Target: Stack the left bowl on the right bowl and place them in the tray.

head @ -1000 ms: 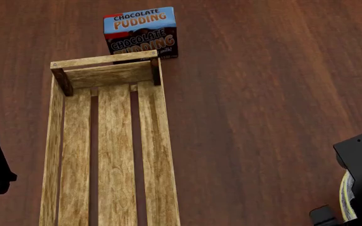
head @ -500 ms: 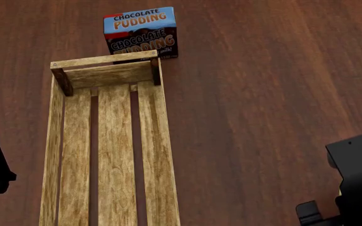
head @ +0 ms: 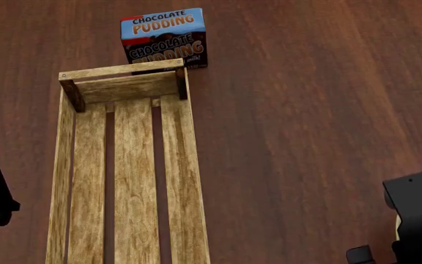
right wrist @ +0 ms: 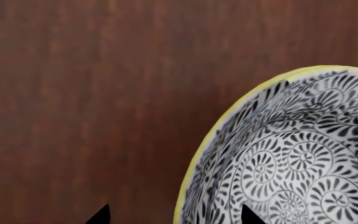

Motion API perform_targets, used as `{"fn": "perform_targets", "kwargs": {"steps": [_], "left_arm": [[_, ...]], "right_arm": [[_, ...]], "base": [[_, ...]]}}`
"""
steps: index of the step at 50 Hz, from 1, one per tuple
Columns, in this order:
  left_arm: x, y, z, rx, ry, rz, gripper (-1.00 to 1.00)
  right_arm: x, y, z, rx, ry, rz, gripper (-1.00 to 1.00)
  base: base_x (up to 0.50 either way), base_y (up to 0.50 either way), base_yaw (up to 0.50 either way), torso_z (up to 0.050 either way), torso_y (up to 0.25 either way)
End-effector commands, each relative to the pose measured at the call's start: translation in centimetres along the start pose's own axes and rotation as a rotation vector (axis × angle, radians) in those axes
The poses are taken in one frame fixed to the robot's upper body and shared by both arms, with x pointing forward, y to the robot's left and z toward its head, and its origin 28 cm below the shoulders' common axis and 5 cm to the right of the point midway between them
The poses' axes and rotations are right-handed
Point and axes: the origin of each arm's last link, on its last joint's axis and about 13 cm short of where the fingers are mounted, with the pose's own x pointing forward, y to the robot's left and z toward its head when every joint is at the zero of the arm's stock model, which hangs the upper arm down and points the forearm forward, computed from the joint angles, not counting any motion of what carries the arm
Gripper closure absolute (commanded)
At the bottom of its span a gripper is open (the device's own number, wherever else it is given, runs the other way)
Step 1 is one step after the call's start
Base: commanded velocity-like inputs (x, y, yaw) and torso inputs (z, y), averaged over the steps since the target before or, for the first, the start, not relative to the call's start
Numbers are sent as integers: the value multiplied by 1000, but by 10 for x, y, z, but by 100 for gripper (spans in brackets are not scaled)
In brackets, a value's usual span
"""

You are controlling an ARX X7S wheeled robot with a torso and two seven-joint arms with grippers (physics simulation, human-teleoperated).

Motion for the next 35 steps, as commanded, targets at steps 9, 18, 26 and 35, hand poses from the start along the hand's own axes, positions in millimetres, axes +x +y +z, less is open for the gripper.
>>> {"fn": "perform_targets", "kwargs": {"steps": [9,18,26,35], "left_arm": [[0,0,-2,3,2,-1,-100],[0,-1,-2,5,3,-4,-100],[0,-1,-2,8,4,-4,-100],[0,-1,-3,9,5,-1,-100]], "right_arm": [[11,2,-9,16,24,9,-100],[16,2,-14,26,35,11,-100],[20,1,-20,43,57,6,-100],[25,0,-27,53,118,-24,100]], "base": [[0,0,0,0,0],[0,0,0,0,0],[0,-1,0,0,0],[1,-1,0,0,0]]}}
